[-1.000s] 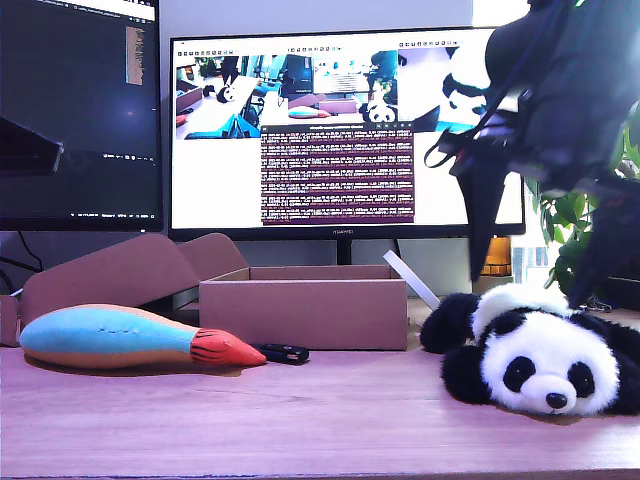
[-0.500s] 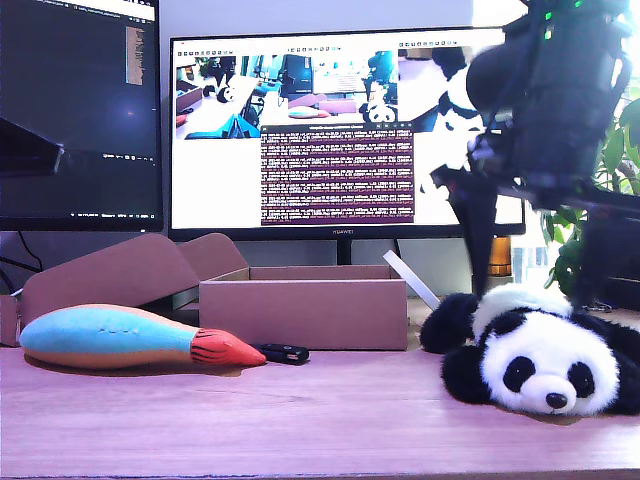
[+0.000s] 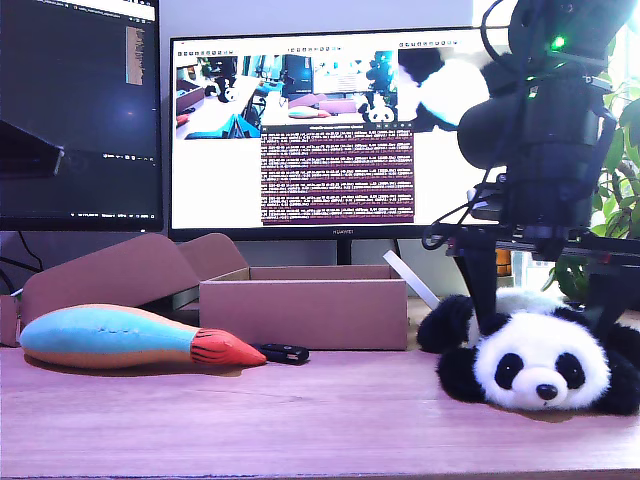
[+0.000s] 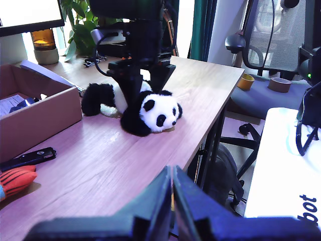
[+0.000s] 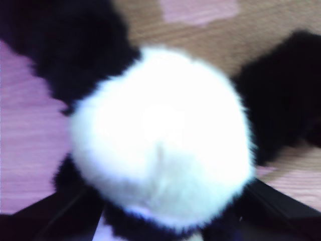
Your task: Pick up the panda toy and place it inside the cardboard box
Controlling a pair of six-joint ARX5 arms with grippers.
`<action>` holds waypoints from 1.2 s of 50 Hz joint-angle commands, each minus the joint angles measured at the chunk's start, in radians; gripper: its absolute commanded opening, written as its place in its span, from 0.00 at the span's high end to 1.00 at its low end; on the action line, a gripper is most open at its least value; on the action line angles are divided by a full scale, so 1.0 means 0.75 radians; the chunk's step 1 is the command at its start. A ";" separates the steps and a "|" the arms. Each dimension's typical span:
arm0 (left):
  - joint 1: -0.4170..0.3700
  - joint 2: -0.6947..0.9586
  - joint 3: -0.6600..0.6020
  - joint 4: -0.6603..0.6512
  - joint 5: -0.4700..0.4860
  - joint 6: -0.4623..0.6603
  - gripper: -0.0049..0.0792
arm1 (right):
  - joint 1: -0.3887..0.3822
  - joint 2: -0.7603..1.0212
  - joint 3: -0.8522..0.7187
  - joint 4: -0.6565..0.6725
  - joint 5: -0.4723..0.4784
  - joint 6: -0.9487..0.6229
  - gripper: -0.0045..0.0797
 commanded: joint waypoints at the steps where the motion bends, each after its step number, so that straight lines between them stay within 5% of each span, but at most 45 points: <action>1: -0.002 0.008 -0.020 0.004 -0.002 0.005 0.96 | 0.013 0.025 0.002 0.018 -0.002 0.009 0.17; 29: -0.002 0.008 -0.020 0.004 -0.002 0.005 0.96 | 0.025 0.027 0.002 0.052 -0.029 0.040 0.18; 34: -0.002 0.008 -0.020 0.004 -0.002 0.005 0.96 | 0.032 0.027 0.002 0.052 -0.028 0.040 0.33; 43: -0.002 0.007 -0.020 0.004 -0.002 0.005 0.96 | 0.048 0.027 0.002 0.037 -0.032 0.038 0.80; 60: -0.002 0.005 -0.020 0.004 -0.010 0.005 0.96 | 0.045 0.026 0.045 -0.087 -0.061 -0.081 0.84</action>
